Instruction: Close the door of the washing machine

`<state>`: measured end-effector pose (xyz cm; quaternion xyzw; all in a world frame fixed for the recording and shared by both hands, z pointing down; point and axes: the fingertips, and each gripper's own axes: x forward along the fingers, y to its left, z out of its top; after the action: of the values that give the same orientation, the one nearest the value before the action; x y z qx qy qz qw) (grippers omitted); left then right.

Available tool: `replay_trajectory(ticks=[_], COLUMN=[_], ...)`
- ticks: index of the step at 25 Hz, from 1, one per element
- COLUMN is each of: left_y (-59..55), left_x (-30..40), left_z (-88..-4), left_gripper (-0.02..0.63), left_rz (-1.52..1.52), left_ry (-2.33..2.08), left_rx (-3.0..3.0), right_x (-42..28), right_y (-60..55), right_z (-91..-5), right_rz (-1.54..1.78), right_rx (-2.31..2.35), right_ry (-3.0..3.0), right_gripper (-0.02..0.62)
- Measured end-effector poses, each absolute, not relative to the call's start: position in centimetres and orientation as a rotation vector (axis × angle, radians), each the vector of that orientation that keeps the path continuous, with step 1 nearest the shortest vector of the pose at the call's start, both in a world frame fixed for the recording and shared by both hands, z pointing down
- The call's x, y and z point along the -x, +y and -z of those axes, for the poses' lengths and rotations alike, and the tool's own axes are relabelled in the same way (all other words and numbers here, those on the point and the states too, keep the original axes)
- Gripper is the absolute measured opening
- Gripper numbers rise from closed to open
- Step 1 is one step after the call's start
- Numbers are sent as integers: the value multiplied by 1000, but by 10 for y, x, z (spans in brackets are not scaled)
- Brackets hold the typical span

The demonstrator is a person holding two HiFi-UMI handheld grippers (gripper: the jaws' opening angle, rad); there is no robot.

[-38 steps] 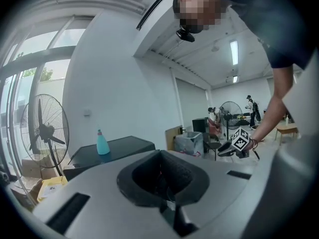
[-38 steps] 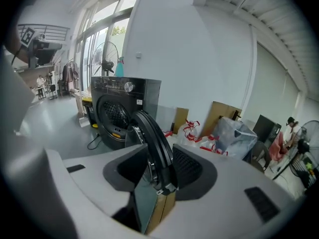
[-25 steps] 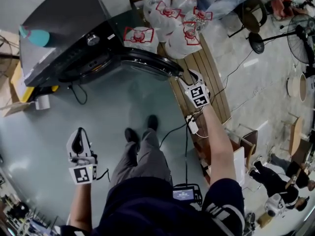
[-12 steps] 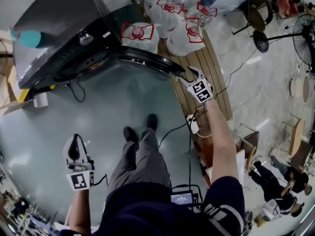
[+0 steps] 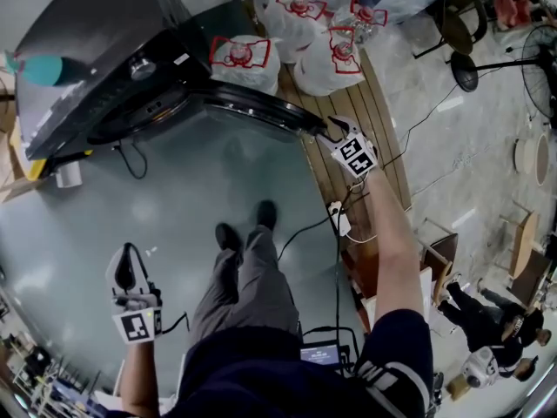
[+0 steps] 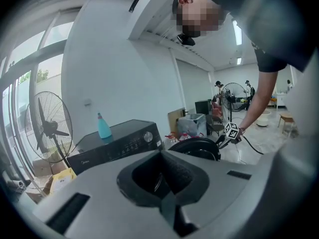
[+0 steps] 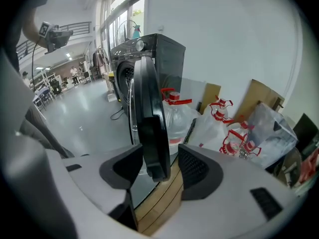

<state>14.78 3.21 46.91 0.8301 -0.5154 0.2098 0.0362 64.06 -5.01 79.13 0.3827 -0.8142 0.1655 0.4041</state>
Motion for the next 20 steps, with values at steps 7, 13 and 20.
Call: replay_trajectory(ticks=[7,13,20], left_y=[29,31,34], left_x=[-149,-150,-149], left_z=[-478,-486,-491], left_gripper=[25,25,25], left_rz=[-676,-702,-735], left_ry=[-1583,-1586,-1600], left_rx=[-2539,-2522,-2504], right_x=[-648,-655,-657], right_y=[-53,-55,-51], right_z=[-815,-832,-847], right_rz=[-438,-453,-474], right_rx=[-909,-874,-808], right_ry=[-2047,-2040,-2036], right_gripper=[233,190,141])
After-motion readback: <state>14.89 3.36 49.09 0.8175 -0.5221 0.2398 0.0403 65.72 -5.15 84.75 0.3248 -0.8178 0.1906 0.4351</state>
